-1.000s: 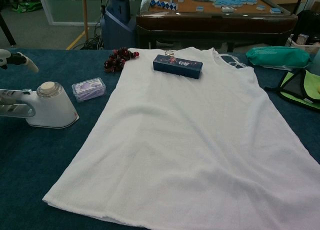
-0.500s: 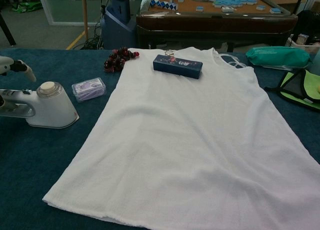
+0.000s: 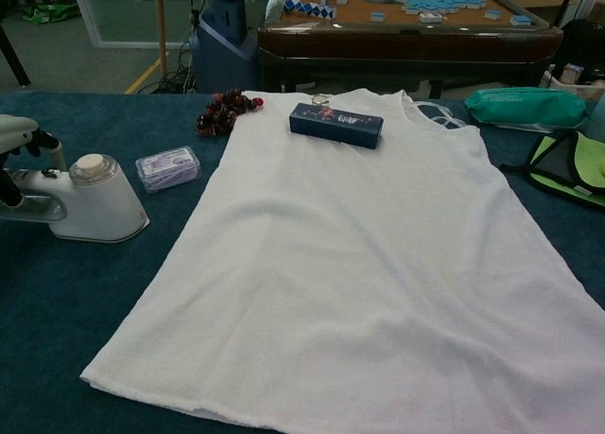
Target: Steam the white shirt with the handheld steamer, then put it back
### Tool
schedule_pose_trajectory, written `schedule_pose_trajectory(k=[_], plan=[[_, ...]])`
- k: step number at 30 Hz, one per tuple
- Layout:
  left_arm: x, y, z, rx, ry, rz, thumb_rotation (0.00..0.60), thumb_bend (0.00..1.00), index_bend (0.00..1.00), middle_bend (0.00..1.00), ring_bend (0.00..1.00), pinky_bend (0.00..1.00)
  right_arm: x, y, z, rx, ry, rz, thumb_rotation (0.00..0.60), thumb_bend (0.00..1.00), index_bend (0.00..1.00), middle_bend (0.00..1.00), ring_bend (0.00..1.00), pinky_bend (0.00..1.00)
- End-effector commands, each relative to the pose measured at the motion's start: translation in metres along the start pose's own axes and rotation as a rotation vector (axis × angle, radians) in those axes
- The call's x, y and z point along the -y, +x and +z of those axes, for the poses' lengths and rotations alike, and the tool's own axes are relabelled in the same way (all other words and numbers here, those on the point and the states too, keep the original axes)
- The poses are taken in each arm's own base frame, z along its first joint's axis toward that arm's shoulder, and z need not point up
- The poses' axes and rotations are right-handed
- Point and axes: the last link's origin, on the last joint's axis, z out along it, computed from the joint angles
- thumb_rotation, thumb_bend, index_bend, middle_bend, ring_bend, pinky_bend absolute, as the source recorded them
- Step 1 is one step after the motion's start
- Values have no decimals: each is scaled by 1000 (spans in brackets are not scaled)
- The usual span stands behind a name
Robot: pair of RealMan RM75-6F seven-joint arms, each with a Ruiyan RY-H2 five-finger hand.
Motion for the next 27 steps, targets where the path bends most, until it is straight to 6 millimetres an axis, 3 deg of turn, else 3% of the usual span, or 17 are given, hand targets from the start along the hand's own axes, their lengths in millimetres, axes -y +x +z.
schedule_pose_trajectory(k=[1,15,27], plan=[[-1,-1,2,1,0,-3,600,181,454,297,252,241,-1,0,0,0,-3,1,600,17,0,179,41,96],[-3,-8,9,10,-22,-62,600,182,762,590,487,506,-3,-6,4,24,-17,5,600,17,0,179,41,96],[3,-5,16,58,-79,-251,600,185,848,658,535,561,2,-7,6,28,-11,-2,600,17,0,179,41,95]])
